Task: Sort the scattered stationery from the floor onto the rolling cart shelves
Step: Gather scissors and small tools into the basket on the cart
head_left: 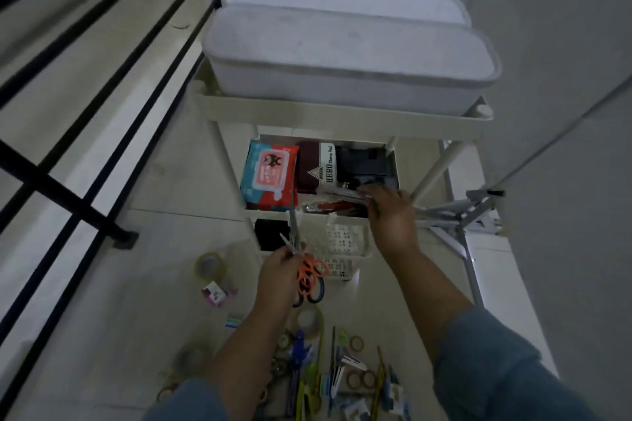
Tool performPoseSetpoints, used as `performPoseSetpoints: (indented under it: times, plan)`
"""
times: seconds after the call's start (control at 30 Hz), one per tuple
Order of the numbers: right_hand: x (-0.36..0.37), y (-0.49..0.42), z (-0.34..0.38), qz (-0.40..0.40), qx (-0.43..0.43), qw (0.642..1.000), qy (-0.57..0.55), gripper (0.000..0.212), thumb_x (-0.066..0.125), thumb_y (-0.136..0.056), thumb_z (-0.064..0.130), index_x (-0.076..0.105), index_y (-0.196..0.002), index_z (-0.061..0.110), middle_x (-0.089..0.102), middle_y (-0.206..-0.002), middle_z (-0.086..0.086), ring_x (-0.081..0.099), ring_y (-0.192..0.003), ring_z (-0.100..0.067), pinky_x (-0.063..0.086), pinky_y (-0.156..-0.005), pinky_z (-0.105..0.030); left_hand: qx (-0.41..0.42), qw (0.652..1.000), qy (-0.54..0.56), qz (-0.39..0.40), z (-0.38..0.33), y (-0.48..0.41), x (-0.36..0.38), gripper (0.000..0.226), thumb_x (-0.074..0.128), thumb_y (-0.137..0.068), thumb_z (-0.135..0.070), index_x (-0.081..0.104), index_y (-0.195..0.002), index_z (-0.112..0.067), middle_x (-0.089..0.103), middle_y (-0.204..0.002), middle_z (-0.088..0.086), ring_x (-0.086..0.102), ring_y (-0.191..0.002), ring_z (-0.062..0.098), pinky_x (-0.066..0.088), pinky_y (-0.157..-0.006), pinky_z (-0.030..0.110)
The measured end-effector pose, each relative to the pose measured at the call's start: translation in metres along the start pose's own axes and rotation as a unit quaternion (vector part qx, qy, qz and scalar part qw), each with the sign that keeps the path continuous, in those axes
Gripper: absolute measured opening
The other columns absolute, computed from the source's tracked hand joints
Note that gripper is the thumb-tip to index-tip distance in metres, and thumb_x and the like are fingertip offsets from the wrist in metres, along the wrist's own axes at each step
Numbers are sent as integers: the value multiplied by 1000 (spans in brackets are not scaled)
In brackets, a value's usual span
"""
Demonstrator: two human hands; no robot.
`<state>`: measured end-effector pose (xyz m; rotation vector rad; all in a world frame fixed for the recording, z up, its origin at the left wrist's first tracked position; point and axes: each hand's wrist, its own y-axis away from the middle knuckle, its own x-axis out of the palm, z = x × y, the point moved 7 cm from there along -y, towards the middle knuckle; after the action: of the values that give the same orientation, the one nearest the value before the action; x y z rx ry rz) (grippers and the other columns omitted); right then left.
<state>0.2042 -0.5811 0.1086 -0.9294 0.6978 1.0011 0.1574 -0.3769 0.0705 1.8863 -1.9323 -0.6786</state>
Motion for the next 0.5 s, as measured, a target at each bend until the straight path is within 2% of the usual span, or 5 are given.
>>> performPoseSetpoints:
  times: [0.1,0.17,0.37,0.43,0.5]
  plan:
    - [31,-18,-8,134,29,990,31,33,43,-94,6,64,-116,18,60,-116,-5,45,-110,-30,33,-83,-26,7,1000,-9,9,-7,-12,5,14,49,-96,-12,61,-99,-8,62,-78,2,57,-70,12,44,-52,11]
    - [50,-19,-18,196,48,979,44,35,43,-95,6,63,-120,18,54,-117,-9,42,-113,-29,37,-88,-29,7,1000,-4,11,-11,-19,5,15,49,-95,-11,62,-100,-6,62,-78,4,56,-69,14,45,-55,15]
    - [40,-2,-24,53,14,998,34,29,70,-72,-7,75,-97,6,59,-88,-20,54,-83,-43,52,-73,-43,-10,1000,25,14,-15,-35,8,14,52,-94,-14,60,-84,-8,63,-77,9,56,-68,19,44,-60,23]
    - [31,3,-13,-3,-10,1000,28,31,67,-76,0,71,-106,6,60,-97,-20,54,-89,-41,51,-77,-44,-14,999,45,16,-17,-37,10,18,51,-95,-15,61,-81,-11,63,-76,6,58,-69,17,44,-63,24]
    - [23,9,-1,-16,22,997,-70,32,56,-85,14,65,-115,7,57,-108,-14,51,-101,-29,45,-86,-32,-16,997,80,18,-18,-39,15,22,49,-96,-14,63,-79,-16,66,-79,3,60,-73,16,46,-68,26]
